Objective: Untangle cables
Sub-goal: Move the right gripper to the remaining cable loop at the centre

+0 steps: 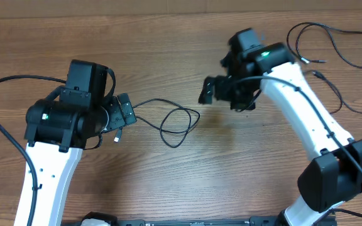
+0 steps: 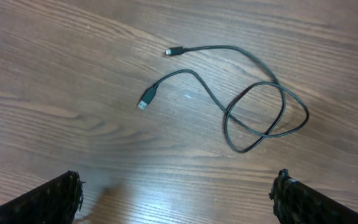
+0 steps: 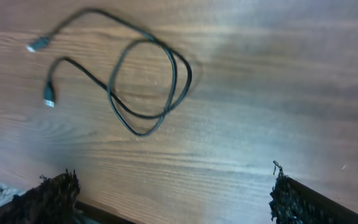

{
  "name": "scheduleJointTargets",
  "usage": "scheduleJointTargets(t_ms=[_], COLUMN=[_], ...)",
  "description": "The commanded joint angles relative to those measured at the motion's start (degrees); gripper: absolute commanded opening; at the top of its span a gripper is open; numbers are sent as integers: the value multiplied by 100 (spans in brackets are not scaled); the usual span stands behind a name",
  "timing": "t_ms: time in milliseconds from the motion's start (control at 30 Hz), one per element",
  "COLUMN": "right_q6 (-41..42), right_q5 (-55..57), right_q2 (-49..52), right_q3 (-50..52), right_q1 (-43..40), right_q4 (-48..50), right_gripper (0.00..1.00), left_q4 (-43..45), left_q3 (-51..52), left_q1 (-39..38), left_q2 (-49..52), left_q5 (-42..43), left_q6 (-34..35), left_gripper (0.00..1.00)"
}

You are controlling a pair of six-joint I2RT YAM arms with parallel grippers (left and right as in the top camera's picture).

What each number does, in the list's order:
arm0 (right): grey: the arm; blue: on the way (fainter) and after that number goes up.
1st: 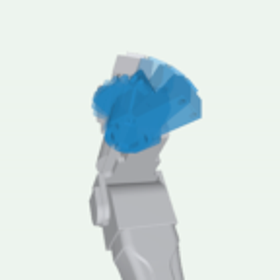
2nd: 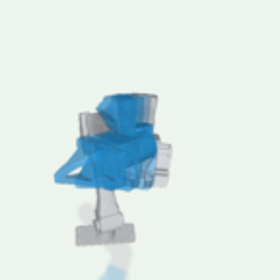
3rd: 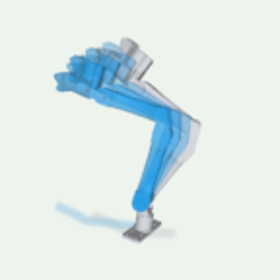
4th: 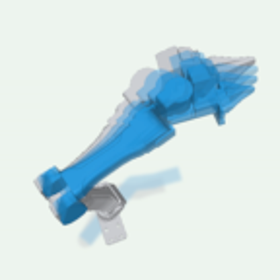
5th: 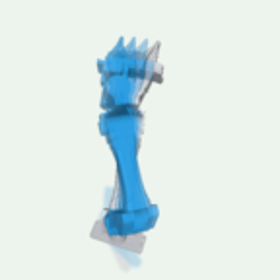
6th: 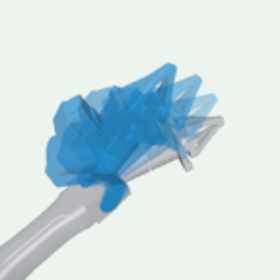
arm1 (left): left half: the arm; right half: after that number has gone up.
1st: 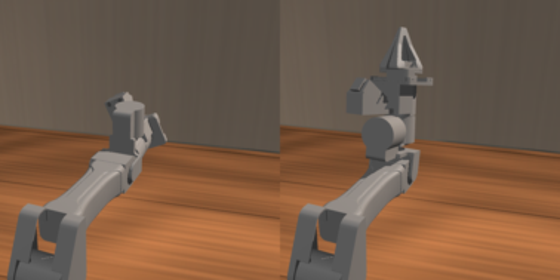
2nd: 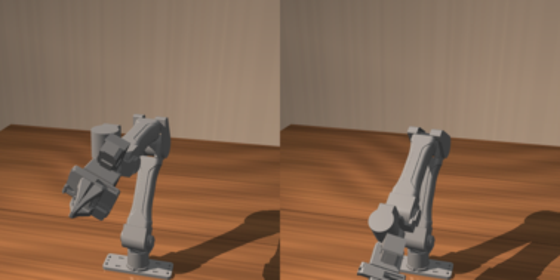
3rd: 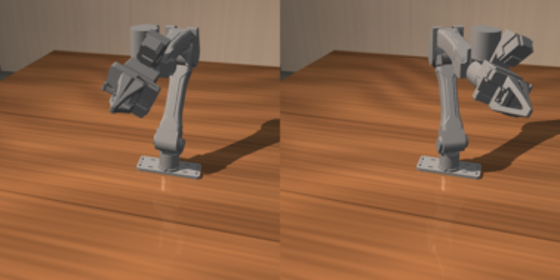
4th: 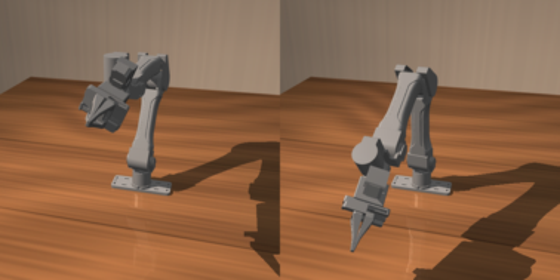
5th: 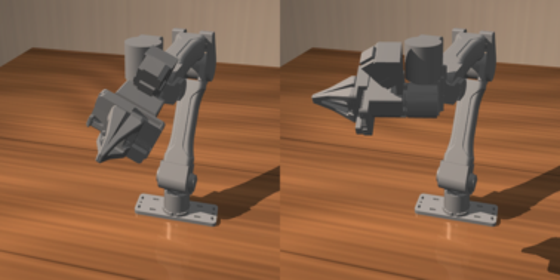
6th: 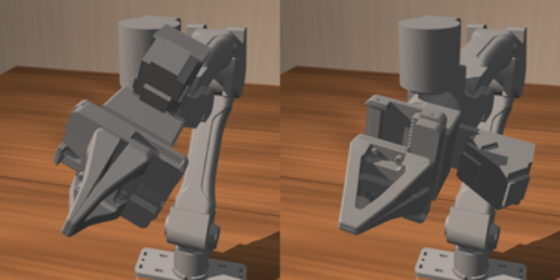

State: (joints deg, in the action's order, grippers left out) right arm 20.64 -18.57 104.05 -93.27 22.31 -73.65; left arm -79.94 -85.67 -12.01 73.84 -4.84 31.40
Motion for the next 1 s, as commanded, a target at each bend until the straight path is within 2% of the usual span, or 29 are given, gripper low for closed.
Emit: scheduleJointTargets(t_ms=[0, 100, 300, 467, 533, 800, 967], right_q6=[612, 734, 1132, 1681, 1849, 1991, 2380], right_q5=[354, 354, 345, 332, 332, 356, 299], right_q2=[20, 24, 26, 35, 35, 136, 212], right_q3=[256, 494, 1130, 1473, 1561, 1965, 2306], right_q1=[223, 332, 363, 365, 376, 612, 713], right_q4=[138, 422, 1147, 1703, 1856, 2411, 3008], right_gripper=[100, 100, 93, 74, 70, 68, 57], left_q4=[-66, -83, -61, -63, -61, -61, -39], left_q3=[-105, -105, -105, -105, -105, -105, -105], left_q1=[-28, -28, -28, -31, -31, -39, -39], left_q2=[111, 184, 452, 807, 951, 1320, 1327], left_q5=[-33, 74, 151, 339, 452, 496, 511], left_q6=[76, 74, 74, 74, 74, 52, 50], left_gripper=[99, 99, 99, 100, 100, 100, 99])
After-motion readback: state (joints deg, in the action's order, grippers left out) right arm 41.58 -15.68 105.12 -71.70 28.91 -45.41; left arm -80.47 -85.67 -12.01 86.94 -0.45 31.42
